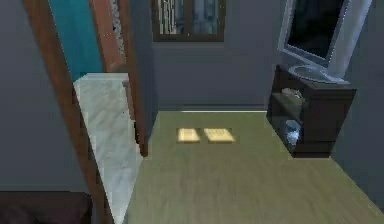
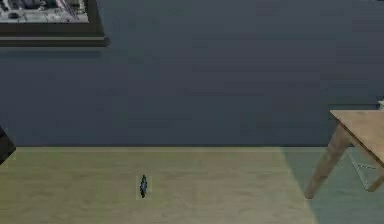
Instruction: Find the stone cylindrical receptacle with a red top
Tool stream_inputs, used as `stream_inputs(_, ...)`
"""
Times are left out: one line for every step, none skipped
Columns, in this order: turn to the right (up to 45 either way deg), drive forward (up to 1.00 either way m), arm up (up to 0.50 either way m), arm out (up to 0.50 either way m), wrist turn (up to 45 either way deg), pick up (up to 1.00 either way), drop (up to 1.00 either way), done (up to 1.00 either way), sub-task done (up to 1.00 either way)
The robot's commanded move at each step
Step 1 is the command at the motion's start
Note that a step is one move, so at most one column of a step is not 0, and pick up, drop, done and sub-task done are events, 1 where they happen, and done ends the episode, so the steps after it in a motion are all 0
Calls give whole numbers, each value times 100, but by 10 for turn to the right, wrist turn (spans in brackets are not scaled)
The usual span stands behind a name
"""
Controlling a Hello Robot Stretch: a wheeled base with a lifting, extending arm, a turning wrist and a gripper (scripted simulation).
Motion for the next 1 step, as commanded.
stream_inputs(-450,0,0,0,0,0,0,0,0)
